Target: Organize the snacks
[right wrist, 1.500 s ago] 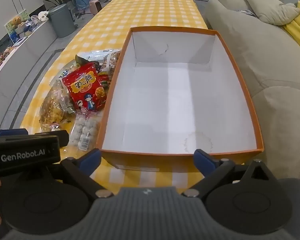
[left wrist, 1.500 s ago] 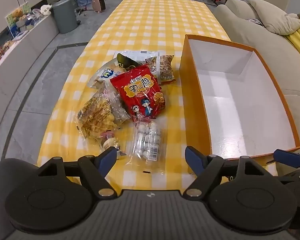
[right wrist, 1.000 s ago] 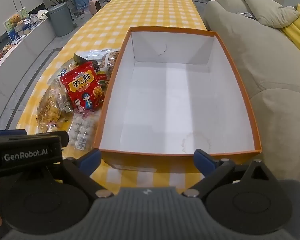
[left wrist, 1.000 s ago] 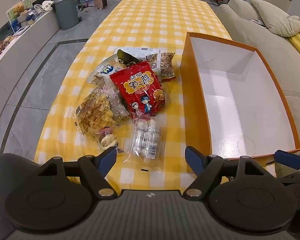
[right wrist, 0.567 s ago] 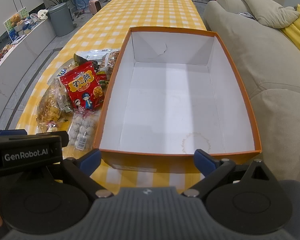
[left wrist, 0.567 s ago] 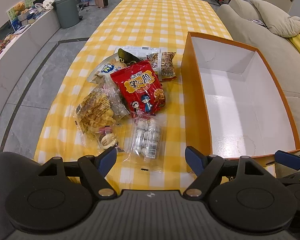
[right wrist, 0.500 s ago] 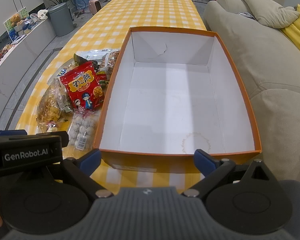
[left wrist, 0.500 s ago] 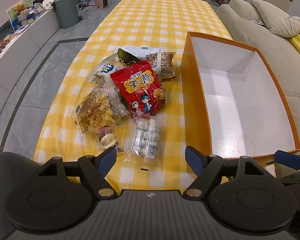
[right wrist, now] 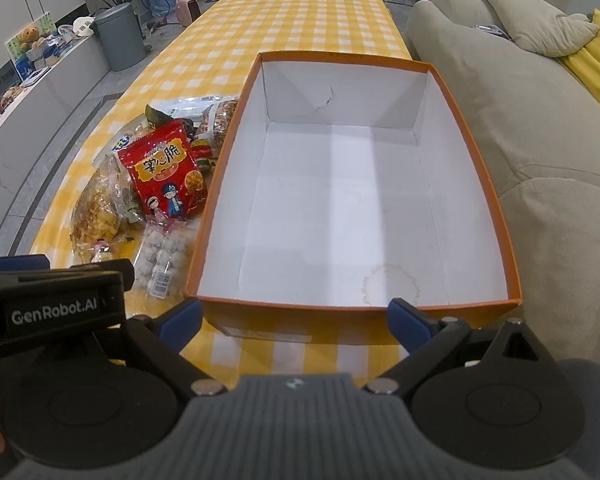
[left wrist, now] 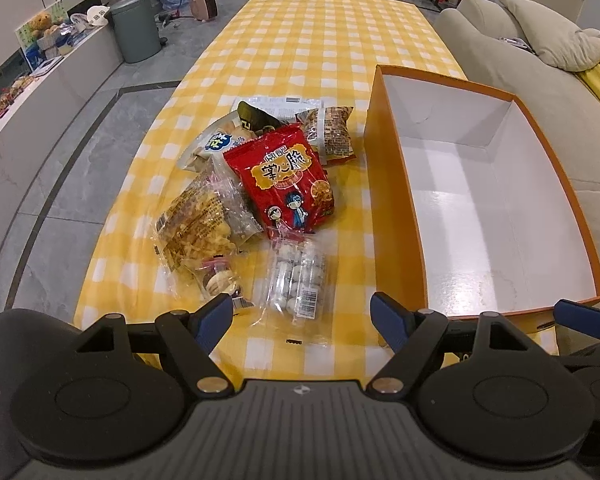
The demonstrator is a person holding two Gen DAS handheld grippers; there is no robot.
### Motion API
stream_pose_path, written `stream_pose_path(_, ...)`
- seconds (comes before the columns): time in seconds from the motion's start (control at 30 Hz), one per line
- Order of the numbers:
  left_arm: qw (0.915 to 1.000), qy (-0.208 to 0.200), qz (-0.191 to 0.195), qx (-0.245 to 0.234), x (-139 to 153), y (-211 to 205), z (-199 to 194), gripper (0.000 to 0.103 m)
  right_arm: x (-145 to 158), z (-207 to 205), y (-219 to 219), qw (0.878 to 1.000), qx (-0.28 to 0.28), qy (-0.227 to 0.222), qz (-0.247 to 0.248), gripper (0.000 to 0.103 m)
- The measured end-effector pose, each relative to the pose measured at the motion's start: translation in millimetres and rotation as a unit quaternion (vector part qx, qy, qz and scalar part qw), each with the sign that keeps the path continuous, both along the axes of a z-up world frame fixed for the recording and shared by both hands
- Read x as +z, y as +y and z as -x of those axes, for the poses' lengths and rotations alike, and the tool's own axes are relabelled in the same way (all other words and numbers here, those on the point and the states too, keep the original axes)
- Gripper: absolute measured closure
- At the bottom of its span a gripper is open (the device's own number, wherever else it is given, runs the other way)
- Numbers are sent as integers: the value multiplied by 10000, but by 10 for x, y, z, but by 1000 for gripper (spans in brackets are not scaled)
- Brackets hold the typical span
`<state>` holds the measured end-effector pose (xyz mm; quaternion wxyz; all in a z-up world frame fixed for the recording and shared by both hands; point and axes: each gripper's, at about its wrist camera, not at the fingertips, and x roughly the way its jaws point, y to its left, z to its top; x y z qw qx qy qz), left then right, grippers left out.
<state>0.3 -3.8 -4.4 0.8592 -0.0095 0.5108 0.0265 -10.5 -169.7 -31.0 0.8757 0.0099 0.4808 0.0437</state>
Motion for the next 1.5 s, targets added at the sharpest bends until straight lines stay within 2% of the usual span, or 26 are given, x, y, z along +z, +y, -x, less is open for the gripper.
stream_pose_path(0.27,9998,90,163,-29,-11,45,-16,11,5,2,3,10000,2,18,-25,7)
stream_pose_path(0.73,9999,67,78,-1,-7,30,2,11,2,1,20,10000,16,30,-3,7)
stream_pose_path(1.3,9998,102,144,43,-20,50,1,11,1,7,40,10000,22,47,22,7)
stream_pose_path(1.5,9998,49,164,140,20,148,0,11,42,17,115,9999,45,-106,40,9)
